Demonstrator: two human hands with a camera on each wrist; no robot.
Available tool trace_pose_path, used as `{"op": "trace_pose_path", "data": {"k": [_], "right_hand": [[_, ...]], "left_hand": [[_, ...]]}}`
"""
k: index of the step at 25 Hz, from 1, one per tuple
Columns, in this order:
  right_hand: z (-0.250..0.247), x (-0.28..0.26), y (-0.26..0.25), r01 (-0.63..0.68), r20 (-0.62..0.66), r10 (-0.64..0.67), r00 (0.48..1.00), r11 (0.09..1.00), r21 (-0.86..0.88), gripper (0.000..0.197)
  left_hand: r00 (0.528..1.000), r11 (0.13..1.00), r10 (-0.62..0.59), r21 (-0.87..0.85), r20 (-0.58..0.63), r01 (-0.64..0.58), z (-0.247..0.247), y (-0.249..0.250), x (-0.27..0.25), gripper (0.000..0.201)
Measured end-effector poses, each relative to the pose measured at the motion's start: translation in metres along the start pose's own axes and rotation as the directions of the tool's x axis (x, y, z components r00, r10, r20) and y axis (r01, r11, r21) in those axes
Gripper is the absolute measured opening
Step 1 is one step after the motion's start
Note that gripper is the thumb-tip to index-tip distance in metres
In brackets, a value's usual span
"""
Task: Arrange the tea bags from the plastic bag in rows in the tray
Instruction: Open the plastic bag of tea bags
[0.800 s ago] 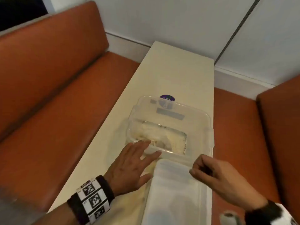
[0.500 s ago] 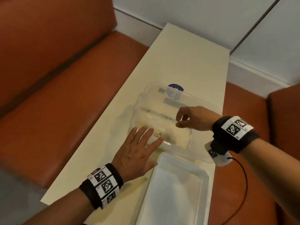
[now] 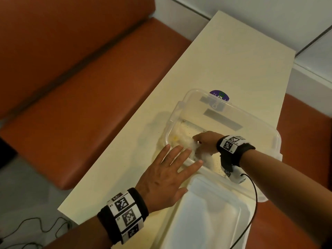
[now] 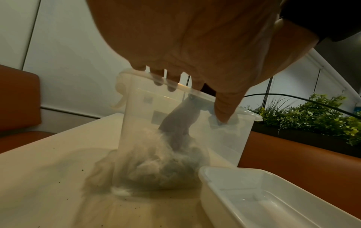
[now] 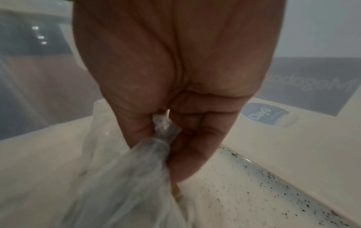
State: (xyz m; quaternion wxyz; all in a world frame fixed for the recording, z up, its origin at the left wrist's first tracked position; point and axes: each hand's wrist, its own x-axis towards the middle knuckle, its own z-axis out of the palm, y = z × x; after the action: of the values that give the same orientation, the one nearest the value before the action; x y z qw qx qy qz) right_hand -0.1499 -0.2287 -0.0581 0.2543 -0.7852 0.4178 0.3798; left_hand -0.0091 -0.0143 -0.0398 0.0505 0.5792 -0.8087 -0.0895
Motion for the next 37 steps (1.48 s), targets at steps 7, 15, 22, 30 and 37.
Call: {"op": "trace_pose_path", "data": {"k": [7,15,22,30,37], "right_hand": [[-0.04,-0.072,0.016,0.212,-0.31,-0.087,0.947,0.894,0.394,0.01],[-0.047,-0.189,0.002,0.527,-0.609,-0.096,0.787,0.619,0.583,0.021],[0.003,-0.216,-0.056,0.649,-0.606,-0.257,0.752,0.446,0.616,0.024],[0.099,-0.189,-0.119,0.591,-0.606,-0.154,0.78,0.499,0.634,0.021],[0.187,-0.123,-0.161,0.393,-0.557,0.074,0.827,0.633,0.667,0.023]], "left_hand": [[1.0,1.0,-0.003,0.012,0.011,0.002,-0.008,0.0,0.002,0.086],[0.957,0.895,-0.226,-0.427,-0.18,0.131,-0.043,0.005,-0.013,0.062],[0.761,-0.294,-0.462,-0.888,0.456,0.353,-0.064,0.012,-0.062,0.067],[0.735,-0.669,-0.305,-0.685,0.606,0.288,-0.01,0.007,-0.088,0.068],[0.617,-0.402,-0.468,-0.775,0.632,0.488,0.078,-0.019,-0.126,0.048]]}}
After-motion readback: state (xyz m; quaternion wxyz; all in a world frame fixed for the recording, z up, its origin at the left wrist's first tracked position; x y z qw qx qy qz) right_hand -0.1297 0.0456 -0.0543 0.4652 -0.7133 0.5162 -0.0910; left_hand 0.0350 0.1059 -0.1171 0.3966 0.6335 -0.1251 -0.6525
